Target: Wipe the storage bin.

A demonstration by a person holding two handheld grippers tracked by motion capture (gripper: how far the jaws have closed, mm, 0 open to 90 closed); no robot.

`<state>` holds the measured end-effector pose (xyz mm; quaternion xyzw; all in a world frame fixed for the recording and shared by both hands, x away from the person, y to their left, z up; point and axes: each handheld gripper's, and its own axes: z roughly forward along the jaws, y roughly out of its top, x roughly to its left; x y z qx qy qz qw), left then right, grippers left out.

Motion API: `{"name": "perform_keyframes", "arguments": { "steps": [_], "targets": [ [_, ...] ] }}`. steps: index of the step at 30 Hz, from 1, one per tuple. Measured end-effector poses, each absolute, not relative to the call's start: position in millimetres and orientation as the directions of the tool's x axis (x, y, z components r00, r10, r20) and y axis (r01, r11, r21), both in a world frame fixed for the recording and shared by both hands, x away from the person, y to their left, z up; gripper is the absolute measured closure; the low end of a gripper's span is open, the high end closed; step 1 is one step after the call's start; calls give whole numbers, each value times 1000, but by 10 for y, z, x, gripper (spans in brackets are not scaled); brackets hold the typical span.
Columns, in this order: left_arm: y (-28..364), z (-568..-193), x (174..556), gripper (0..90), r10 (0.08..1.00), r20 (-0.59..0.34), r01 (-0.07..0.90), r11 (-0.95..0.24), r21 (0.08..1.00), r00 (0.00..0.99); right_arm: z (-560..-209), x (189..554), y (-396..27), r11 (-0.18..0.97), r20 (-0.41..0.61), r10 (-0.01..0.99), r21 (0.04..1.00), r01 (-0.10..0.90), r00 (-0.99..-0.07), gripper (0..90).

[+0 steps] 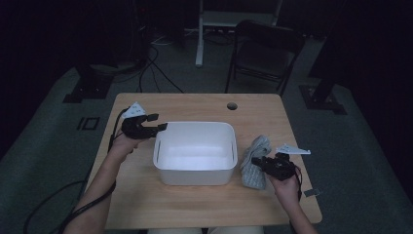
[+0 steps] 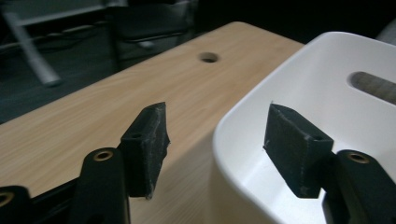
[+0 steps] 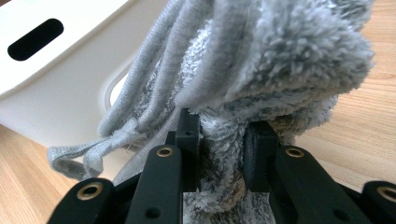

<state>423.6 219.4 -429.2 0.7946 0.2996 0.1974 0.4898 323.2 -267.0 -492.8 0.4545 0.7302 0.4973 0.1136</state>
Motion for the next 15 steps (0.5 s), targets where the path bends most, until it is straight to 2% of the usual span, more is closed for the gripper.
{"name": "perform_keyframes", "arguments": {
  "steps": [4,6,8,9,10,11,12,13,15],
  "targets": [
    [2091,-4340,4384,449,652,-17,315,-343,885,758,-4944,3247,-2680,87,292,778,828,555,-557,721],
    [2046,-4355,4435,471,647,-6,317,-365,875,762,-4950,3246,-2684,89,290,778,827,556,-556,721],
    [2011,-4363,4470,518,636,-14,321,-371,872,772,-4959,3244,-2690,89,287,782,827,555,-554,721],
    [2000,-4360,4483,573,630,-15,322,-376,869,776,-4966,3248,-2697,90,287,784,825,557,-551,721],
    [1991,-4354,4490,573,618,-17,318,-381,868,786,-4966,3248,-2697,90,287,784,825,557,-551,721],
    [1976,-4351,4488,648,614,-10,310,-384,870,789,-4972,3252,-2709,84,291,785,824,560,-546,721],
    [1968,-4346,4491,648,603,-10,308,-393,866,797,-4972,3252,-2709,84,291,785,824,560,-546,721],
    [1962,-4345,4491,710,595,-12,309,-400,863,804,-4974,3255,-2715,82,296,784,822,563,-545,721],
    [1952,-4344,4478,719,599,-1,303,-404,863,801,-4976,3255,-2719,83,294,785,823,562,-546,721]
  ]
}}
